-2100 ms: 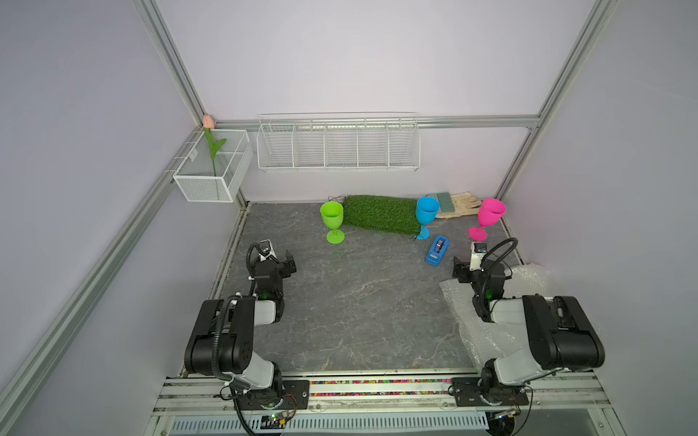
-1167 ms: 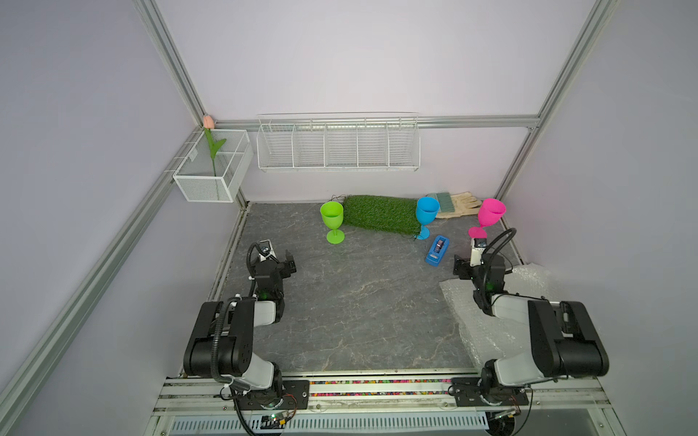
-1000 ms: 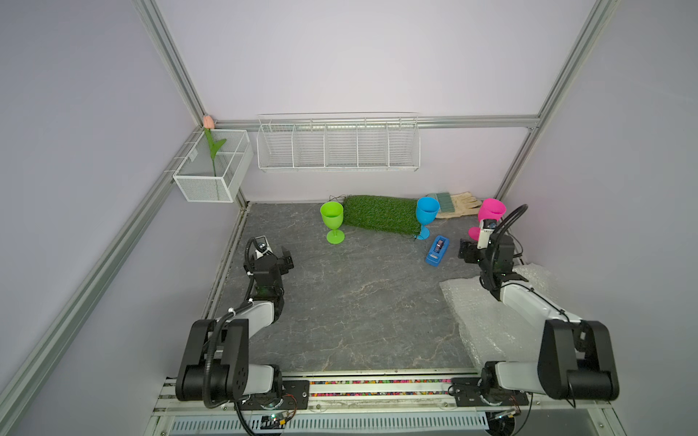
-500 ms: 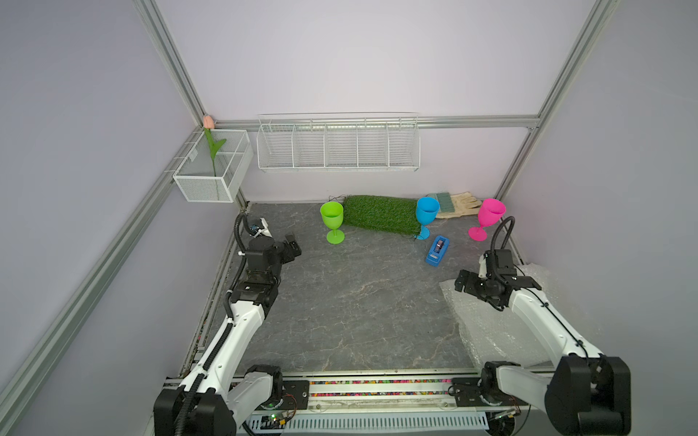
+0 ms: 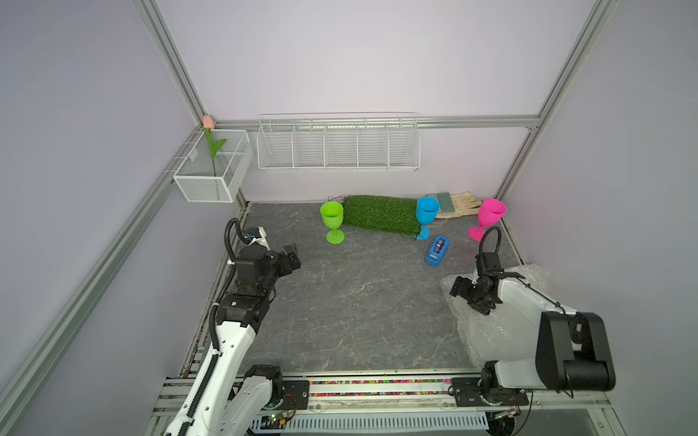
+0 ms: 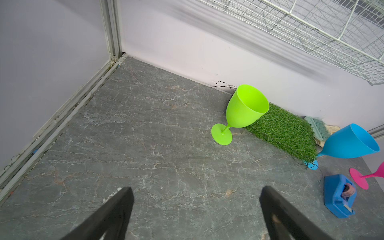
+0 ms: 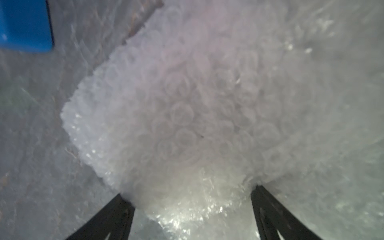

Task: Wrap wine glasses in bubble wrap
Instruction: Move the bubble wrap to the center of the board.

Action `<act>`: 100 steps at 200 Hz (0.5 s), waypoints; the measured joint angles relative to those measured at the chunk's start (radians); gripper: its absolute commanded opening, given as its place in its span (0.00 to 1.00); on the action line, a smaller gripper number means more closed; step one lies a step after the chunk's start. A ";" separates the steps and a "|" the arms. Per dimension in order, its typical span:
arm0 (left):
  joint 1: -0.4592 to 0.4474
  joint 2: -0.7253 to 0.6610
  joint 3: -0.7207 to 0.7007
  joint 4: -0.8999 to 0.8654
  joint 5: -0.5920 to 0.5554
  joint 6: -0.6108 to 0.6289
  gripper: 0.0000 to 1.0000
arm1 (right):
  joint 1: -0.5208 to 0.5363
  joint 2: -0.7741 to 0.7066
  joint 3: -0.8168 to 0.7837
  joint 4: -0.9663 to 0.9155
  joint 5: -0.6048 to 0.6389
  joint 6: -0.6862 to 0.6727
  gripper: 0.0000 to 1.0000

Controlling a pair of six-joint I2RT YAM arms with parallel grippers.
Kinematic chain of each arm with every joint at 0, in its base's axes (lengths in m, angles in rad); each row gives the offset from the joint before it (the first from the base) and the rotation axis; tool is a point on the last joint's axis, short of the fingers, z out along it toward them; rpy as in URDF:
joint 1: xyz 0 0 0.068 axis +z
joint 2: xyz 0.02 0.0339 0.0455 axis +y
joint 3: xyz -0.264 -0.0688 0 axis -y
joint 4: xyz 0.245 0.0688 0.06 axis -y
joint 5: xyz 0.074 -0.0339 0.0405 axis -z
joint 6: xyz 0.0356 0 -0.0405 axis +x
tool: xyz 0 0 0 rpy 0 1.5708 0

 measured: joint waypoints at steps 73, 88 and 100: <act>0.000 0.043 0.124 -0.113 0.019 0.056 0.98 | -0.022 0.255 0.304 0.016 -0.010 -0.105 0.83; 0.000 0.047 0.150 -0.135 0.019 0.084 0.99 | -0.017 0.241 0.325 -0.021 0.008 -0.135 0.84; 0.000 0.050 0.166 -0.146 0.019 0.112 0.99 | -0.011 0.220 0.329 -0.060 0.031 -0.157 0.84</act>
